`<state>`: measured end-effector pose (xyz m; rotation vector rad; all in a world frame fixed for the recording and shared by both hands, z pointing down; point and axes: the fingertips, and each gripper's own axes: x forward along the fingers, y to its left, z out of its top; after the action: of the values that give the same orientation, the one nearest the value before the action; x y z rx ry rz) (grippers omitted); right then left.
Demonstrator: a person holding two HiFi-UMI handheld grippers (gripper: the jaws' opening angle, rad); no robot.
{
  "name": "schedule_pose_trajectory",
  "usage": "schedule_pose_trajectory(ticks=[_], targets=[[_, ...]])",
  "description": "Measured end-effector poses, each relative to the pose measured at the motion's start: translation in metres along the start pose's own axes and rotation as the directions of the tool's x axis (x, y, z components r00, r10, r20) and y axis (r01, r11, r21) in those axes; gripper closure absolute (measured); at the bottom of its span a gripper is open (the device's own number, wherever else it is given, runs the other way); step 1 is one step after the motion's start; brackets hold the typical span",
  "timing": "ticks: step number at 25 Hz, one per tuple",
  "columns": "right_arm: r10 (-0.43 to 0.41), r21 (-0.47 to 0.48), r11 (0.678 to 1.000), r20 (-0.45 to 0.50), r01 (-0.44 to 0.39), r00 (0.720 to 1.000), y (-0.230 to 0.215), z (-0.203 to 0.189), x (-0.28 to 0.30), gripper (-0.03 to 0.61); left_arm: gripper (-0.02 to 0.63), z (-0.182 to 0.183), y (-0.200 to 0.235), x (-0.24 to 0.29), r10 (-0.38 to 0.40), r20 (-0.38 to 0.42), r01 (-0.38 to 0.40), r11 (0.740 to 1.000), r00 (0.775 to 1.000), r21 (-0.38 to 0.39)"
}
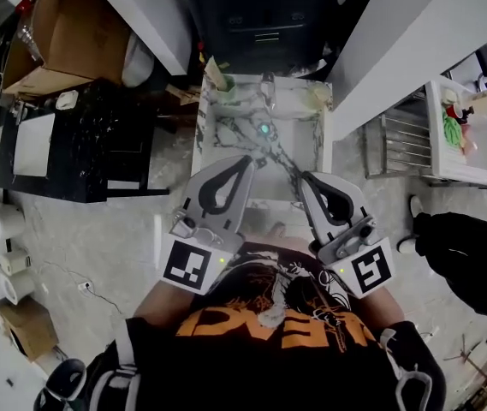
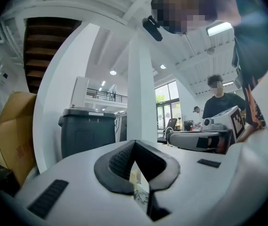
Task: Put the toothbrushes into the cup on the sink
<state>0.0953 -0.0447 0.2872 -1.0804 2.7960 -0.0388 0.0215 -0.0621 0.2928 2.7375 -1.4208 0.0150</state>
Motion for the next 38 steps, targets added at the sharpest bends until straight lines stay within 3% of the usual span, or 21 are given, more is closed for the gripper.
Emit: schedule_pose_trajectory(ticks=[5,12,26,38], targets=[[-0.011,0.025,1.000,-0.001,0.011,1.000,-0.006,-0.002,-0.032,0.565,0.591,-0.006,-0.024,-0.004,0.012,-0.011,-0.012,1.000,1.000,0.010],[-0.050,0.021,0.999,0.013,0.049,0.999,0.004,-0.001,-0.038,0.565,0.591,-0.008,-0.043,-0.013,-0.057,-0.011,0.057,0.998,0.998,0.039],[-0.071,-0.014,0.997,-0.018,0.071,0.997,0.054,-0.002,-0.018,0.565,0.591,-0.006,-0.024,-0.055,-0.092,0.014,0.092,0.996,0.996,0.021],[-0.080,-0.035,0.996,-0.016,0.080,0.997,0.072,0.003,-0.009,0.565,0.591,-0.005,-0.013,-0.070,-0.097,0.028,0.097,0.995,0.995,0.011]])
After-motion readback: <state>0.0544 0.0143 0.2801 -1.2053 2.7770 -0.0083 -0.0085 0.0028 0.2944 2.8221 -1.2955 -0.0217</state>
